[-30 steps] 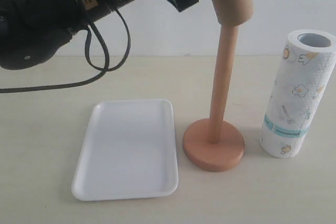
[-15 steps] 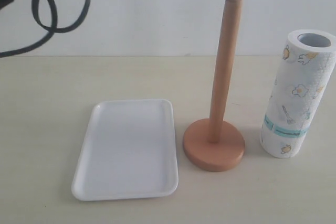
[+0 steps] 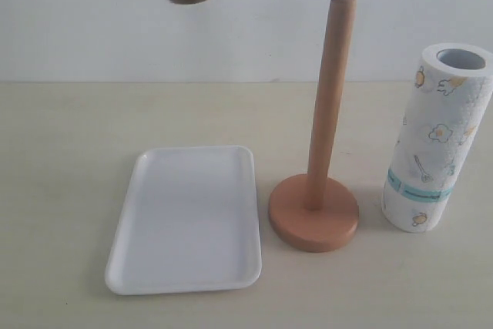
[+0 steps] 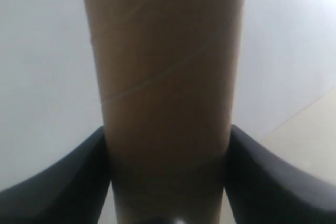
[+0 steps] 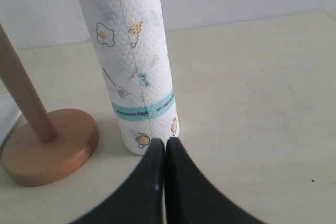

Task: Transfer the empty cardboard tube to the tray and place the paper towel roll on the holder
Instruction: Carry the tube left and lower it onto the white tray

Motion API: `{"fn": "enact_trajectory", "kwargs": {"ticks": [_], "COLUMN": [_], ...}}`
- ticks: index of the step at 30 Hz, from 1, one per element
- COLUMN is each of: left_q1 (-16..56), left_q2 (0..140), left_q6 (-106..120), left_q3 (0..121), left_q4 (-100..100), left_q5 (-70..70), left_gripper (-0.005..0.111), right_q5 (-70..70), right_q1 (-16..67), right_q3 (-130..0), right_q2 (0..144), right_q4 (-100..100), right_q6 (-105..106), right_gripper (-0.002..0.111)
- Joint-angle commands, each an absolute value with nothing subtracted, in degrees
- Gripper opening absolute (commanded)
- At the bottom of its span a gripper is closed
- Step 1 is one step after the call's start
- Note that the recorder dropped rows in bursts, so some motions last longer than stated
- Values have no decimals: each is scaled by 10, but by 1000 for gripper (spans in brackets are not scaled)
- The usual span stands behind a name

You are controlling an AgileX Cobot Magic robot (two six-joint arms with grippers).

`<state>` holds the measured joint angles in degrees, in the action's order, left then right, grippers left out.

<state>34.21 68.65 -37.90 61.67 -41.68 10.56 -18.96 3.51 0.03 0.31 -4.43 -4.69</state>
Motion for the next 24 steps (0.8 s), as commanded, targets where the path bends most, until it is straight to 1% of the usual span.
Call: {"fn": "enact_trajectory", "kwargs": {"ticks": [1, 6, 10, 17, 24], "left_q1": [346, 346, 346, 346, 323], "left_q2": [671, 678, 690, 742, 863], "left_q6": [-418, -408, -404, -335, -332], "left_q3": [620, 620, 620, 620, 620], "left_q4": [-407, -379, -377, -265, -184], "left_q5": [-83, -218, -275, -299, -316], "left_gripper": [4, 4, 4, 4, 4], "right_q5": [-187, -187, -187, -187, -187], "right_q1": [34, 34, 34, 34, 34], "right_q3": [0, 0, 0, 0, 0], "right_q2": [0, 0, 0, 0, 0], "right_q4": [-44, -44, -44, -44, -44], "right_q6": [-46, -45, -45, -45, -46], "right_gripper": [0, 0, 0, 0, 0]}}
